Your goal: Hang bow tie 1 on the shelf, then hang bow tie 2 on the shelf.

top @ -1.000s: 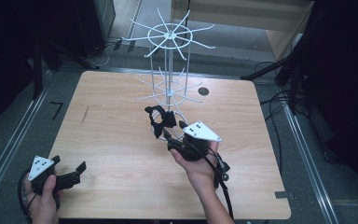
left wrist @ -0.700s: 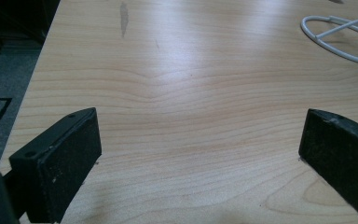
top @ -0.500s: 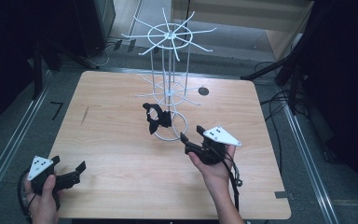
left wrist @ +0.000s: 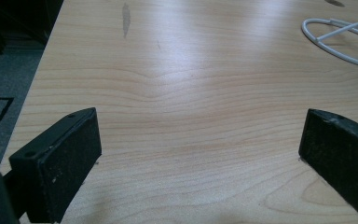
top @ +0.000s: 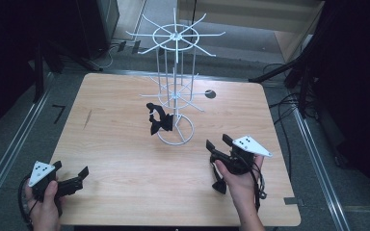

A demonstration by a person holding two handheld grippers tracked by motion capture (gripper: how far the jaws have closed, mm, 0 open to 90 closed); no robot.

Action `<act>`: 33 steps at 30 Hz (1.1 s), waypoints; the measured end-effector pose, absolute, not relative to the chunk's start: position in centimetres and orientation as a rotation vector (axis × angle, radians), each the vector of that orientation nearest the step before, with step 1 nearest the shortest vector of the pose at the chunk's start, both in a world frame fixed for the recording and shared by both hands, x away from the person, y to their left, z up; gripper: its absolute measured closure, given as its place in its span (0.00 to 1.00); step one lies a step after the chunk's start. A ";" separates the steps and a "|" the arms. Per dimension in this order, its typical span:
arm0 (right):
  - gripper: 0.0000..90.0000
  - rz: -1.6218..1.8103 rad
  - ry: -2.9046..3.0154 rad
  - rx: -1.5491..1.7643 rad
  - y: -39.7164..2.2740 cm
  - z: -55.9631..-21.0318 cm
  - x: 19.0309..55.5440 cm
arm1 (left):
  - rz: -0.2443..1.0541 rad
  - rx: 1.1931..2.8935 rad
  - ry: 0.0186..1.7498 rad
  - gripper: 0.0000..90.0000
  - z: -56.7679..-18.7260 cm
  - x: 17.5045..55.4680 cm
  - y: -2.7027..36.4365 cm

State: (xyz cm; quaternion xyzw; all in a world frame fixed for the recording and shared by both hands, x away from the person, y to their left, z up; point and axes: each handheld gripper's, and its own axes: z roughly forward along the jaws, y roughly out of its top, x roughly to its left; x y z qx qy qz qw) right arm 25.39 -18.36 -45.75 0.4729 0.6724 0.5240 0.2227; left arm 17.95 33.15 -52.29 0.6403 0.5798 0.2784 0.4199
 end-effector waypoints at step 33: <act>0.58 1.243 1.899 1.473 -22.2 -51.8 24.8 | 0.688 1.597 1.458 0.00 -52.3 18.1 33.1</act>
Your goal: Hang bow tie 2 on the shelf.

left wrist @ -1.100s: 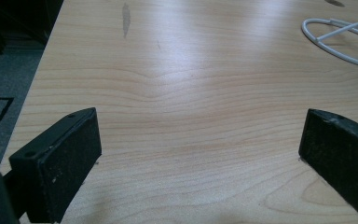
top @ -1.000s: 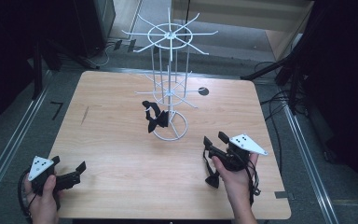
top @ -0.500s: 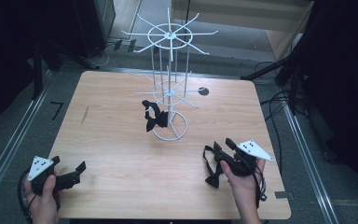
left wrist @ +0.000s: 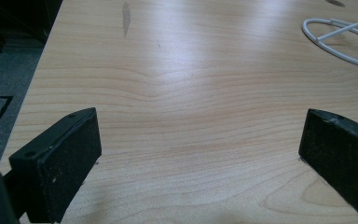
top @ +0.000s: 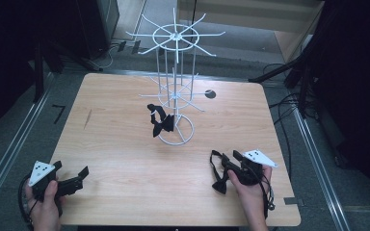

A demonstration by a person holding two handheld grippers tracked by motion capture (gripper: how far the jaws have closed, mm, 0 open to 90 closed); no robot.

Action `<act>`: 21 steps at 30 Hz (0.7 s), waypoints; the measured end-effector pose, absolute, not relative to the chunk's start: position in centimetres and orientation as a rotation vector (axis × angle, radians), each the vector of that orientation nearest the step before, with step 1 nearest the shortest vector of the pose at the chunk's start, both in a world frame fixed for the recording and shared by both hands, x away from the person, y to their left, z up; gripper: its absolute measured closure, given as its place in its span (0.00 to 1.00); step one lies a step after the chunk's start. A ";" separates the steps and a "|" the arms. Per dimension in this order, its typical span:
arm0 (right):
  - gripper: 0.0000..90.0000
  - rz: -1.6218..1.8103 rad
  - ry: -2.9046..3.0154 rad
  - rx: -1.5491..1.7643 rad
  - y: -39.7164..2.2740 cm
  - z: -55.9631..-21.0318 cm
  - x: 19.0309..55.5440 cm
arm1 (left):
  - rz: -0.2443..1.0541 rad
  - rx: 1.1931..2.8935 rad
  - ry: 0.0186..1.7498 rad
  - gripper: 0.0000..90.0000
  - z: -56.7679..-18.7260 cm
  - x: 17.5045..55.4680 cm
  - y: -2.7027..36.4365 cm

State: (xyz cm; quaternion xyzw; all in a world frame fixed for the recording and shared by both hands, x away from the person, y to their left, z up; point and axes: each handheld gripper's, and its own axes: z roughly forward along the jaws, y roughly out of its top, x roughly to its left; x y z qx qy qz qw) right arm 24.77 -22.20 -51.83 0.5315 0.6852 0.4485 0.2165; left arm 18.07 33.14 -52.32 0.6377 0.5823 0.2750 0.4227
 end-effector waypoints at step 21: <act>0.91 1.094 1.995 1.551 -21.9 -54.2 24.6 | 0.682 1.591 1.456 0.00 -52.3 18.1 33.2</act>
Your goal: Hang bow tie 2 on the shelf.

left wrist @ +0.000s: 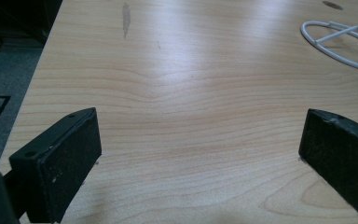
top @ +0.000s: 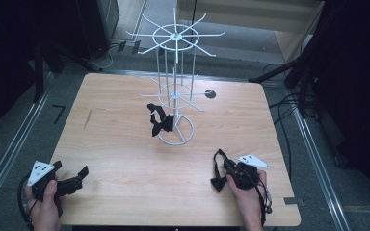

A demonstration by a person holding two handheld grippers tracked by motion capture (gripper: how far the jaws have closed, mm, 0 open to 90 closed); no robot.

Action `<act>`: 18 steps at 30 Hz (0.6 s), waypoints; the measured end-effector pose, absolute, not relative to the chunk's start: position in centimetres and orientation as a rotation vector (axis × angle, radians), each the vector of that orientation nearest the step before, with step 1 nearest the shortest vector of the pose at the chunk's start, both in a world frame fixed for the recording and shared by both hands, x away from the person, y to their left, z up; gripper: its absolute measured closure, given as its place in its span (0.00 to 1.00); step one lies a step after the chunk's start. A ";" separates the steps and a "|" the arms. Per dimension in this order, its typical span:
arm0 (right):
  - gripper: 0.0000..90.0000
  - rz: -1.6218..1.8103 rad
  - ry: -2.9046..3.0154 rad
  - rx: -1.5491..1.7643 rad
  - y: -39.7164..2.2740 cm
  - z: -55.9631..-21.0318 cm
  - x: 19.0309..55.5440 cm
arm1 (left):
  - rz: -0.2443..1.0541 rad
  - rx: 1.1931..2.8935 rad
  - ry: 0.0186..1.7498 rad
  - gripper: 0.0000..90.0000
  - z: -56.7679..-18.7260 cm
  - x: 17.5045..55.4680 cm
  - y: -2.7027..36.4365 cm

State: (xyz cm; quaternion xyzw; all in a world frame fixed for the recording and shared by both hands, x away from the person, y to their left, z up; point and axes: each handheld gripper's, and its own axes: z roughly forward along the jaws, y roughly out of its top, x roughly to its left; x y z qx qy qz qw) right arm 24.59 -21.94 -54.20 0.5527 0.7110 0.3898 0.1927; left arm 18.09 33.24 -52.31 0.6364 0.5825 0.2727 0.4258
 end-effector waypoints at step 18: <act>1.00 1.207 1.918 1.443 -21.7 -51.8 23.3 | 0.686 1.594 1.459 0.00 -52.3 18.1 33.2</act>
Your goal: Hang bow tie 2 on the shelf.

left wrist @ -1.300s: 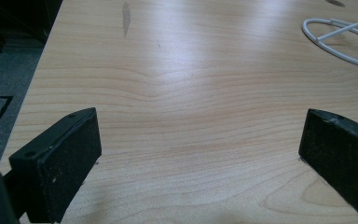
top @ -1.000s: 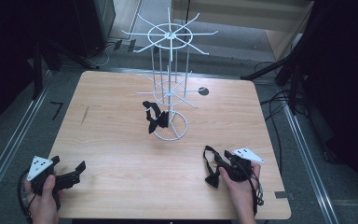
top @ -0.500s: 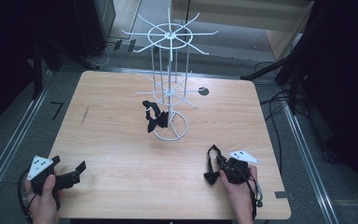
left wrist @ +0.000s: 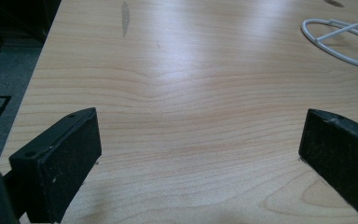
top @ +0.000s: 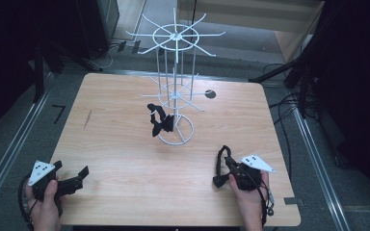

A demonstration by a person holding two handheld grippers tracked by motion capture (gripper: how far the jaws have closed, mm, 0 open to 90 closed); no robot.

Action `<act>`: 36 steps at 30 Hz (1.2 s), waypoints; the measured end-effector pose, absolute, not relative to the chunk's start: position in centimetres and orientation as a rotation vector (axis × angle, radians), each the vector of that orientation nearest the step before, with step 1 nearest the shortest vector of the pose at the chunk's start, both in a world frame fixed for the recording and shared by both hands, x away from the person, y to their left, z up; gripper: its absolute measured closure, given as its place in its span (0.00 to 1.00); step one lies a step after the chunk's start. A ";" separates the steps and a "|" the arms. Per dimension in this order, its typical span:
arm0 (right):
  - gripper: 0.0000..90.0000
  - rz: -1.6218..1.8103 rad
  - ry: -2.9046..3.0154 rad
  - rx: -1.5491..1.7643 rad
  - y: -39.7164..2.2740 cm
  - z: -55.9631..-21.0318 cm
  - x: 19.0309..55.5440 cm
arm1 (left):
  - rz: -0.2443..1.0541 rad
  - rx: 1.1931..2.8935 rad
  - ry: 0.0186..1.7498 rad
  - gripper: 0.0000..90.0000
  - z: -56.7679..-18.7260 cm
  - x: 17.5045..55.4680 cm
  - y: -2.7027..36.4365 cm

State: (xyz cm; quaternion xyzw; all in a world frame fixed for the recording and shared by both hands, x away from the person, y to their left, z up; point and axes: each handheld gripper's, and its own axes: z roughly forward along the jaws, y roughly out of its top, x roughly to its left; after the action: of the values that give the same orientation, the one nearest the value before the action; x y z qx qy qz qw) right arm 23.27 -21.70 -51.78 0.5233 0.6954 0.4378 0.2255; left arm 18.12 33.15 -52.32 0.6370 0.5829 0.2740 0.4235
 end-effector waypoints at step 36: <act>1.00 1.400 1.917 1.132 -16.4 -45.7 21.8 | 0.693 1.602 1.453 0.00 -52.3 18.1 33.1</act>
State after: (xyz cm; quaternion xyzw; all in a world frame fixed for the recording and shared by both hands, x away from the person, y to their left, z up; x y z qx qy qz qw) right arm 21.78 -16.35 -45.66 0.4163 0.7052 0.5149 0.2532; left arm 18.09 33.12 -52.31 0.6396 0.5802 0.2767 0.4216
